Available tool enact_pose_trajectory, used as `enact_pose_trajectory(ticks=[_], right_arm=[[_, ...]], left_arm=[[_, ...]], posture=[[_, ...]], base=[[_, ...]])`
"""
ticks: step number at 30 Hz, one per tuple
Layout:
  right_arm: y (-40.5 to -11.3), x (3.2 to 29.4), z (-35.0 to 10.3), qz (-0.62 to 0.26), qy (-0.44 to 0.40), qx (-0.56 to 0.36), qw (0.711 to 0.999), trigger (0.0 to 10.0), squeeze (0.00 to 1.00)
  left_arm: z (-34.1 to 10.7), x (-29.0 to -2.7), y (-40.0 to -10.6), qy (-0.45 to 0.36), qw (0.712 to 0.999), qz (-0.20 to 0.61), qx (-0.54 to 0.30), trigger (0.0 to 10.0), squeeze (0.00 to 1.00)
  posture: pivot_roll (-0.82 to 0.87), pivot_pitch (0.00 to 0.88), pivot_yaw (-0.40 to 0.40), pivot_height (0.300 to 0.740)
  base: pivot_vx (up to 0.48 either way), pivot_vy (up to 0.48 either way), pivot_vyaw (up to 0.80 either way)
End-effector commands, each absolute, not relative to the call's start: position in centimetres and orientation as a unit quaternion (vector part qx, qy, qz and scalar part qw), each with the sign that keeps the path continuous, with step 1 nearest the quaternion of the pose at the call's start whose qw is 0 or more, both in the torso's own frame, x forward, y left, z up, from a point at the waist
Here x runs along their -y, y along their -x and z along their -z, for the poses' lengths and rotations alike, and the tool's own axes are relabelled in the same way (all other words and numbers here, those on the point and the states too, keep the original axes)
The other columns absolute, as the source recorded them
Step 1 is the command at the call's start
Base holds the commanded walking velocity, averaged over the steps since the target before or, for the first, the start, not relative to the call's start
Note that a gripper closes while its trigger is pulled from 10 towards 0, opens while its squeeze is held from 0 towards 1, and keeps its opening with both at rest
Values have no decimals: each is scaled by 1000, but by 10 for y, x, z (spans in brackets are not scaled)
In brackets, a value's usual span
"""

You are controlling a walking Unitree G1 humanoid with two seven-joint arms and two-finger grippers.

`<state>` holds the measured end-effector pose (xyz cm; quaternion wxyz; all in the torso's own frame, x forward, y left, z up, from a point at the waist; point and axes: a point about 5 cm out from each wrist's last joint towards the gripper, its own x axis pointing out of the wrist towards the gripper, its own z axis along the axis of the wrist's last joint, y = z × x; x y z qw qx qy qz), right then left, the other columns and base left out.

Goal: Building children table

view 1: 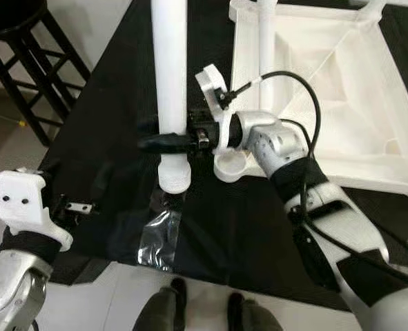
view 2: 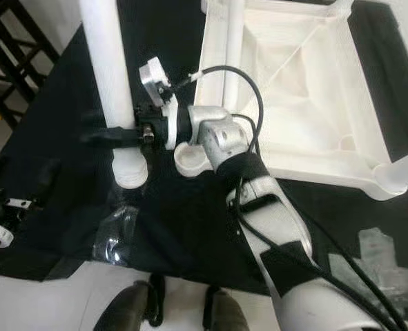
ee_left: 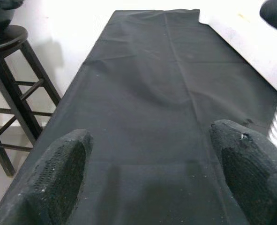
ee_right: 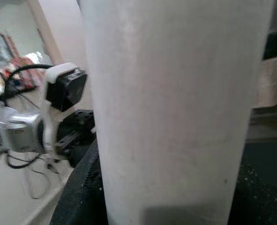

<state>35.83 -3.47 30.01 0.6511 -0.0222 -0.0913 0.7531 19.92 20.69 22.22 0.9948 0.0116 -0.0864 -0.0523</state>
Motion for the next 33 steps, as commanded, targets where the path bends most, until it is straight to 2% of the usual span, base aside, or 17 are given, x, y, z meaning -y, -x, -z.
enact_pose_trajectory(ticks=[1,6,11,17,19,22,28,33], right_arm=[[-360,37,-301,-748,32,100,655,10000,0],[-362,36,-298,-740,68,101,661,10000,0],[-363,37,-298,-740,72,100,661,10000,0],[-361,39,-303,-758,50,104,642,10000,0],[-360,43,-315,-775,11,110,622,10000,0],[-360,46,-320,-781,10,113,614,10000,0],[-365,56,-325,-763,24,116,635,10000,0],[-365,64,-323,-774,33,99,624,10000,0]], left_arm=[[-218,-207,-197,-14,996,53,73,10000,0],[-216,-209,-201,-10,996,49,71,10000,0],[-215,-212,-203,-1,996,49,74,10000,0],[-215,-212,-206,2,996,51,76,10000,0],[-215,-212,-207,3,996,51,77,10000,0],[-215,-212,-207,4,996,50,78,10000,0],[-215,-212,-208,7,995,53,80,10000,0],[-216,-211,-206,8,995,54,80,10000,0]], posture=[[89,373,-17,740],[81,371,-14,740],[70,370,-16,740],[68,370,-26,740],[67,374,-30,740],[67,374,-31,740],[61,384,-33,740],[66,389,-34,740]], base=[[0,0,0],[0,-337,0],[0,0,0],[0,0,0],[0,0,0],[0,0,0],[0,0,0],[0,0,0]])
